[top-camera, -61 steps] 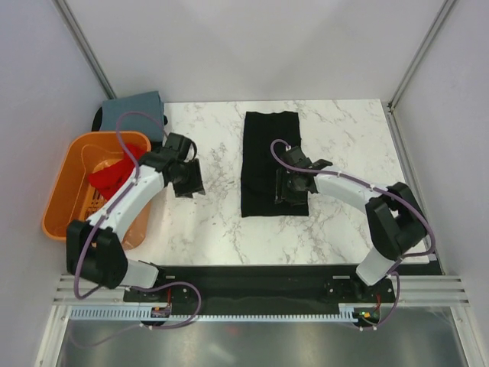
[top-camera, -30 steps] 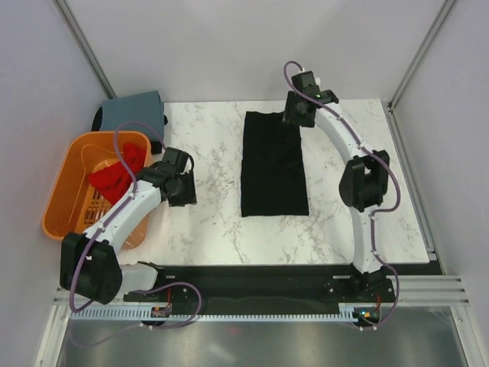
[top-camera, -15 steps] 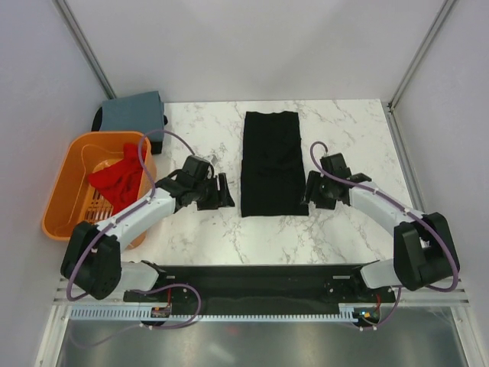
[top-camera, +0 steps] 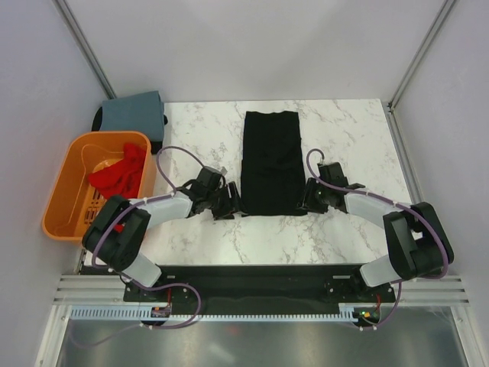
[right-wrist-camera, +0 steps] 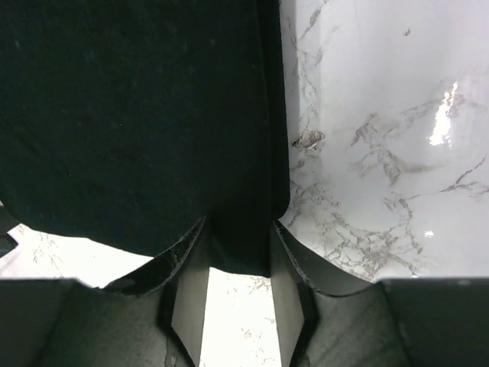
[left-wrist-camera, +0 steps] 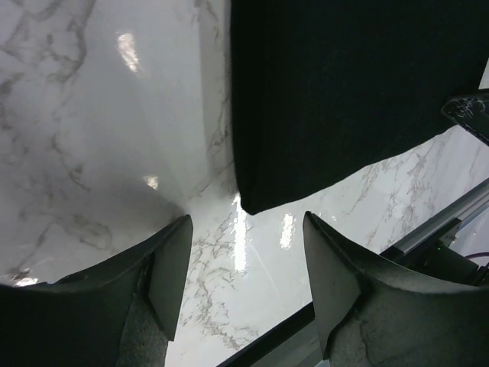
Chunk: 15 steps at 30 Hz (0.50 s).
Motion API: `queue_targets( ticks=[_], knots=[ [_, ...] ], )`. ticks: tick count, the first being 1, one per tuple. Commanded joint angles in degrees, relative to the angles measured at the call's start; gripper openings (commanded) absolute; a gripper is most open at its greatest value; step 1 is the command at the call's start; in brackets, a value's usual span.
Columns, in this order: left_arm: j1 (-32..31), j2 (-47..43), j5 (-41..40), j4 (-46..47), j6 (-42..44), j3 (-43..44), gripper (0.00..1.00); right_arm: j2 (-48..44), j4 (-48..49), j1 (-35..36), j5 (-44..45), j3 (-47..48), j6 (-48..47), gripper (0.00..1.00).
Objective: Fold and stack the t-shirts
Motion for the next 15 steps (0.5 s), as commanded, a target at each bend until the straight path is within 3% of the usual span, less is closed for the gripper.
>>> queue_targets(
  ticks=[1, 6, 9, 13, 15],
  knots=[
    [-2.06, 2.39, -1.15, 4.35, -2.79, 0.03, 0.66, 1.25, 3.46, 0.08, -0.6, -2.42, 0.23, 0.42],
    [-3.56, 5.64, -2.73, 5.32, -4.02, 0.82, 0.58, 1.16, 4.08, 0.0, -0.69, -3.74, 0.32, 0.34],
    [-4.18, 6.61, -4.84, 5.32, -4.55, 0.73, 0.42, 0.81, 4.17, -0.09, -0.6, -4.44, 0.15, 0.25],
    [-4.7, 6.79, -11.59, 0.58, -3.15, 3.19, 0.14, 0.28, 4.08, -0.01, -0.33, -5.58, -0.11, 0.03],
    [-4.7, 6.44, -12.49, -0.91, -2.27, 4.6, 0.06, -0.16, 3.73, 0.0, -0.42, -6.2, 0.06, 0.0]
  ],
)
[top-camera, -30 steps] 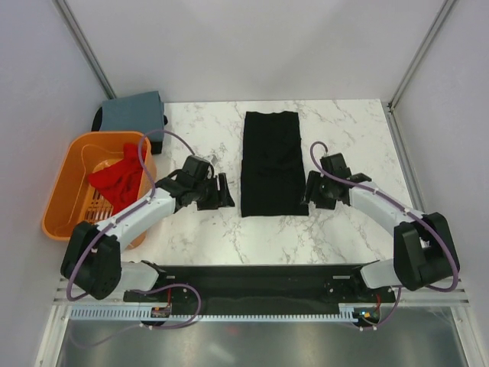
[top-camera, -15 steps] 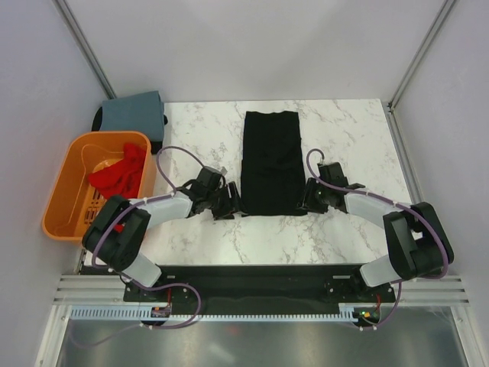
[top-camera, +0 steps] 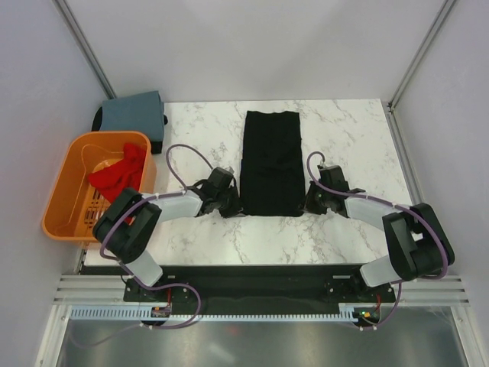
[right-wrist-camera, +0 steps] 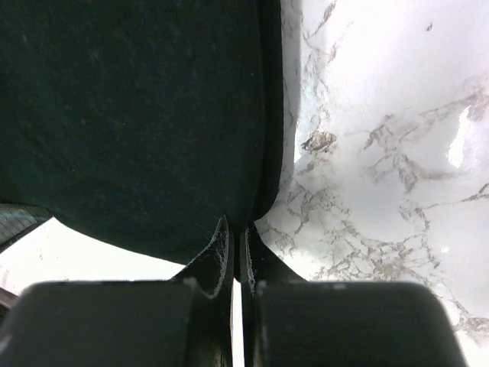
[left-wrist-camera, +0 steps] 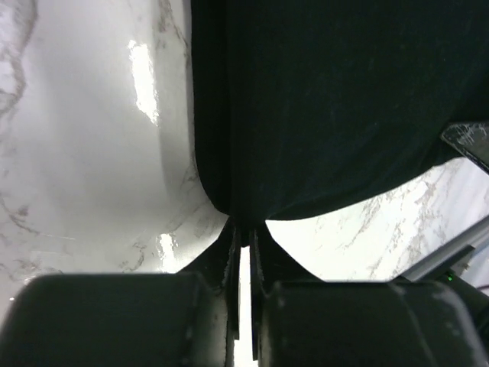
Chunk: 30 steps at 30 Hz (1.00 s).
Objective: Fold and stack the t-shirts
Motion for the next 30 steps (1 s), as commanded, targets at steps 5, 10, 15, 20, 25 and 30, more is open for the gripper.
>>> queue_targets(
  ticks=[5, 10, 15, 20, 25, 30],
  knots=[
    [-1.71, -5.0, -8.27, -7.88, 2.15, 1.69, 0.02, -4.81, -5.94, -0.05, 0.12, -2.99, -0.09, 0.0],
    [-9.43, -15.82, -12.75, -14.03, -0.74, -0.15, 0.02, -14.8, -15.41, 0.04, -1.11, -2.9, 0.26, 0.0],
    [-16.91, -28.72, -15.92, -21.05, -6.27, -2.52, 0.02, -24.66, -27.73, 0.13, -1.9, -0.71, -1.23, 0.0],
    [-24.38, -37.18, -18.12, -26.86, -11.45, -2.53, 0.02, -35.21, -41.0, 0.13, -4.45, 3.06, -2.28, 0.0],
    [-32.91, -41.41, -20.22, -33.1, -15.68, 1.51, 0.02, -42.16, -53.47, 0.13, -5.33, 10.43, -3.25, 0.0],
    [-37.84, -40.54, -20.58, -37.76, -17.97, 9.06, 0.02, -42.79, -61.66, 0.21, -5.33, 20.99, -4.13, 0.0]
  ],
)
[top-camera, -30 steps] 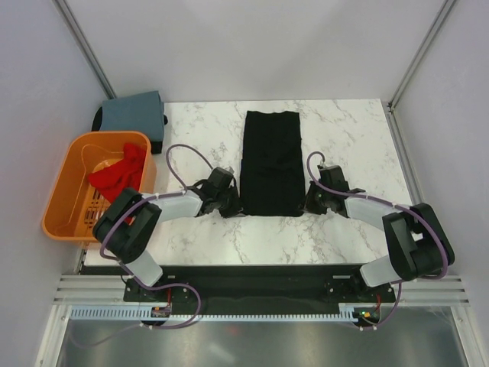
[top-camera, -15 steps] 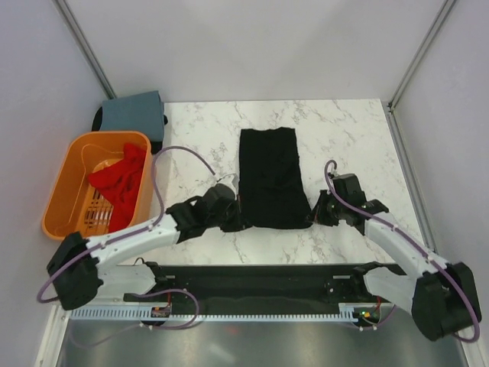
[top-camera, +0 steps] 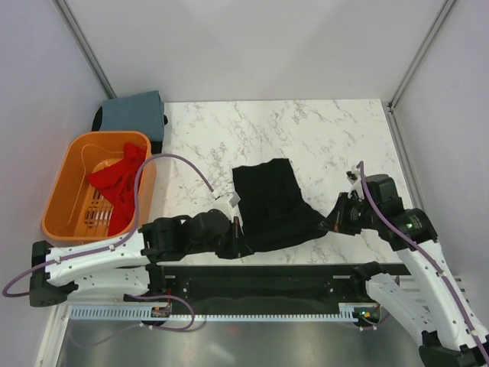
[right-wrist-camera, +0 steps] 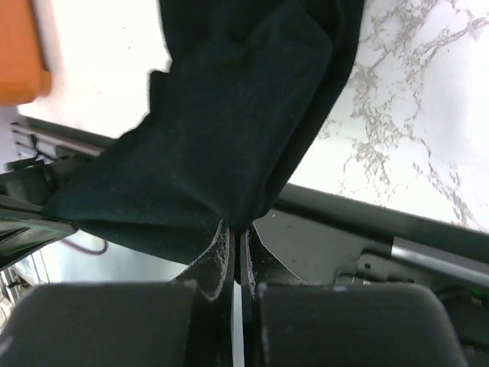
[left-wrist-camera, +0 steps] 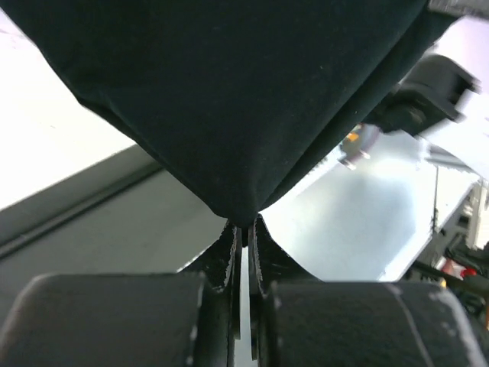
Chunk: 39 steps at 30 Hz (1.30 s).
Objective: Fold and stack the t-shirts
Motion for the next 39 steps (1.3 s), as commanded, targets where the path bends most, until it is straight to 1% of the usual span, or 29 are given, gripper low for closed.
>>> queue_targets(
  ticks=[1, 3, 4, 9, 12, 14, 15, 17, 19, 23, 24, 26, 27, 29, 30, 32, 33, 34, 36, 37, 39],
  knots=[
    [-2.47, -0.14, -2.64, -6.31, -4.05, 6.38, 0.02, 0.55, -10.28, -0.22, 2.71, 10.39, -2.12, 0.0],
    [-2.48, 0.21, -3.07, -7.72, -3.79, 9.19, 0.02, 1.44, -11.26, -0.22, 4.29, 12.96, -2.21, 0.0],
    [-2.39, 0.3, -5.08, -8.16, -3.44, 9.81, 0.02, 2.75, -11.27, -0.22, 4.65, 14.1, -2.56, 0.0],
    [-2.13, 0.21, -12.38, -10.54, -1.15, 11.75, 0.02, 7.49, -7.58, -0.31, 5.79, 12.98, -3.0, 0.0],
    [0.15, 1.6, -15.2, -10.28, 1.3, 12.1, 0.02, 10.83, -4.33, -0.22, 8.42, 14.11, -3.26, 0.0],
    [1.64, 3.1, -15.21, -9.58, 4.55, 12.63, 0.02, 12.86, -3.45, -0.22, 9.39, 14.99, -3.7, 0.0],
    [3.57, 3.89, -15.12, -8.88, 5.78, 12.81, 0.02, 14.69, -3.01, -0.31, 9.74, 15.34, -3.88, 0.0],
    [5.77, 6.79, -13.45, -8.17, 8.86, 13.51, 0.02, 16.64, -1.34, -0.31, 10.27, 16.13, -4.23, 0.0],
    [9.29, 9.07, -11.53, -7.12, 11.4, 14.04, 0.02, 19.36, 0.42, -0.22, 10.36, 16.31, -4.41, 0.0],
    [15.35, 11.36, -8.53, -4.04, 15.19, 14.13, 0.02, 23.67, 2.88, -0.31, 11.59, 17.28, -5.28, 0.0],
    [18.15, 11.63, -7.57, -3.34, 15.98, 14.04, 0.02, 25.68, 3.84, -0.31, 12.29, 17.54, -5.81, 0.0],
    [21.06, 13.12, -4.4, -1.23, 18.09, 14.12, 0.02, 28.06, 4.99, -0.31, 12.47, 18.59, -6.34, 0.0],
    [23.6, 13.82, -3.53, -0.7, 18.88, 14.04, 0.02, 30.59, 6.04, -0.22, 12.73, 19.12, -6.6, 0.0],
    [25.99, 15.32, -0.89, 1.31, 21.16, 14.48, 0.02, 33.33, 6.75, -0.31, 13.52, 21.23, -7.66, 0.0],
    [28.43, 17.5, 0.08, 1.85, 22.13, 14.65, 0.02, 36.22, 7.1, -0.4, 14.66, 22.1, -7.83, 0.0],
    [30.73, 20.14, 2.98, 2.73, 24.51, 15.53, 0.02, 39.13, 8.24, -0.4, 15.72, 24.74, -8.62, 0.0],
    [32.74, 22.77, 3.86, 3.69, 25.12, 15.88, 0.02, 42.1, 9.03, -0.49, 16.16, 25.62, -8.8, 0.0],
    [33.72, 24.54, 5.61, 4.05, 26.43, 16.93, 0.02, 43.61, 9.47, -0.75, 16.95, 27.2, -8.98, 0.0],
    [36.09, 27.61, 6.24, 5.27, 27.58, 18.16, 0.02, 47.99, 11.05, -1.01, 17.48, 28.61, -9.33, 0.0],
    [36.8, 31.11, 8.68, 5.8, 28.55, 19.74, 0.02, 49.41, 11.67, -1.19, 17.48, 29.92, -9.42, 0.0],
    [38.64, 34.56, 9.84, 6.42, 29.43, 21.59, 0.02, 53.79, 13.16, -1.63, 17.31, 31.86, -9.68, 0.0]
  ],
)
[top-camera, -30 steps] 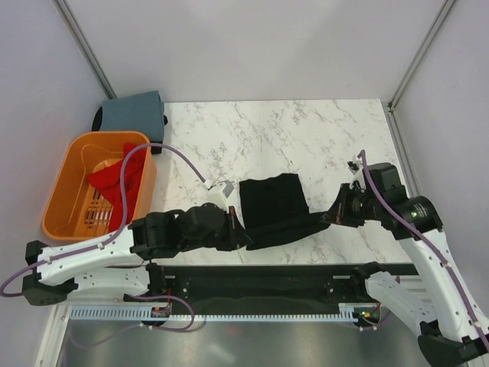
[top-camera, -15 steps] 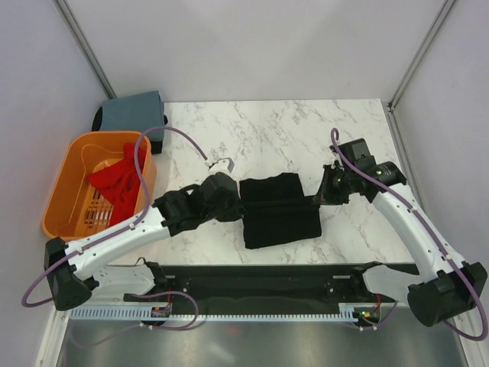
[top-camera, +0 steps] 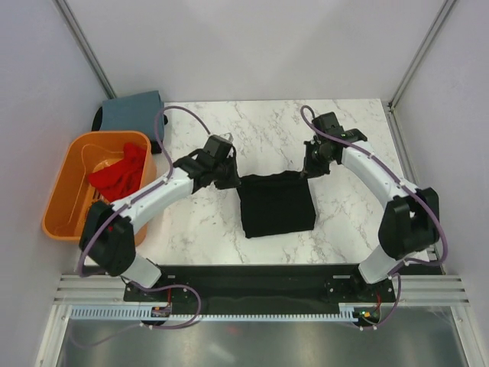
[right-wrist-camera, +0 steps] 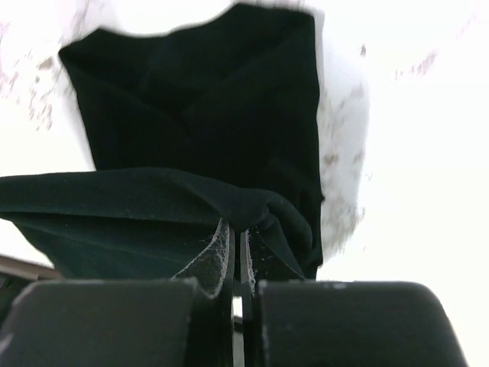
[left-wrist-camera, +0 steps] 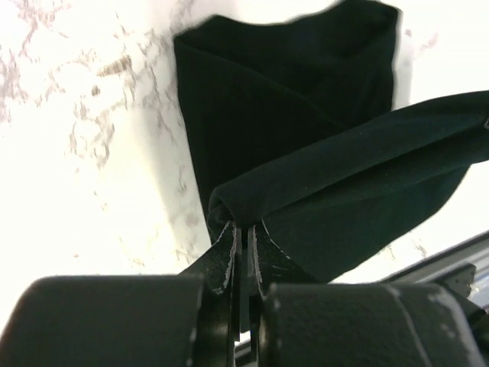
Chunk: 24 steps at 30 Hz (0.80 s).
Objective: Fold and stack the t-shirts
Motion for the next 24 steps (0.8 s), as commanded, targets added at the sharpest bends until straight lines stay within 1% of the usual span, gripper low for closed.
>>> queue_targets(
  ticks=[1, 4, 5, 9, 10, 11, 13, 14, 15, 16, 17, 18, 19, 20, 21, 22, 24],
  knots=[
    [3.53, 7.13, 3.04, 1.7, 6.79, 5.76, 0.02, 5.49, 3.72, -1.89, 5.24, 4.52, -2.49, 0.0],
    [5.37, 11.8, 3.31, 2.14, 8.19, 10.24, 0.02, 10.15, 6.18, -2.5, 5.59, 6.28, -2.49, 0.0],
    [6.33, 15.12, 3.92, 2.14, 8.72, 11.57, 0.02, 12.08, 6.63, -2.77, 5.77, 6.72, -2.14, 0.0],
    [8.01, 23.66, 7.78, 2.15, 10.92, 18.07, 0.02, 15.87, 9.7, -4.26, 6.9, 8.04, -0.91, 0.0],
    [8.45, 25.16, 8.23, 2.14, 11.1, 20.44, 0.03, 16.48, 9.97, -4.53, 7.35, 8.39, -0.56, 0.0],
    [8.89, 28.48, 8.75, 2.23, 11.01, 21.68, 0.04, 17.8, 10.32, -4.79, 7.79, 8.74, -0.21, 0.0],
    [10.73, 32.97, 10.77, 2.06, 10.67, 25.62, 0.13, 20.25, 12.16, -5.41, 7.79, 9.8, 0.76, 0.0],
    [10.74, 33.0, 12.0, 1.8, 10.49, 26.95, 0.2, 21.31, 12.34, -5.76, 7.79, 10.67, 1.02, 0.0],
    [11.78, 35.09, 13.93, 1.53, 10.49, 28.36, 0.38, 22.19, 11.82, -6.11, 7.44, 11.81, 1.2, 0.04],
    [12.23, 35.8, 16.56, 0.83, 10.49, 31.59, 0.43, 22.99, 11.55, -6.81, 6.22, 13.74, 1.2, 0.16],
    [12.32, 35.98, 16.93, -1.87, 10.66, 33.36, 0.46, 23.69, 10.94, -7.08, 5.86, 14.71, 1.29, 0.58],
    [12.32, 34.94, 16.67, -2.86, 11.1, 35.99, 0.51, 23.44, 10.07, -7.17, 6.03, 16.29, 1.2, 0.74],
    [12.32, 33.71, 16.5, -3.56, 11.28, 36.54, 0.52, 22.74, 9.62, -7.17, 6.9, 16.83, 1.03, 0.85],
    [12.23, 32.31, 16.06, -4.44, 11.19, 36.72, 0.54, 20.29, 9.18, -7.25, 7.78, 17.18, 1.2, 0.92],
    [12.15, 30.38, 14.92, -5.06, 11.28, 36.63, 0.68, 18.79, 8.83, -7.25, 7.79, 16.92, 1.29, 0.94],
    [12.14, 27.06, 14.22, -5.32, 11.1, 36.11, 0.69, 17.12, 8.74, -7.25, 7.79, 16.57, 1.55, 0.94],
    [11.8, 23.35, 12.99, -6.55, 10.93, 34.01, 0.7, 11.68, 8.3, -6.9, 7.79, 14.56, 2.25, 0.95]
  ],
)
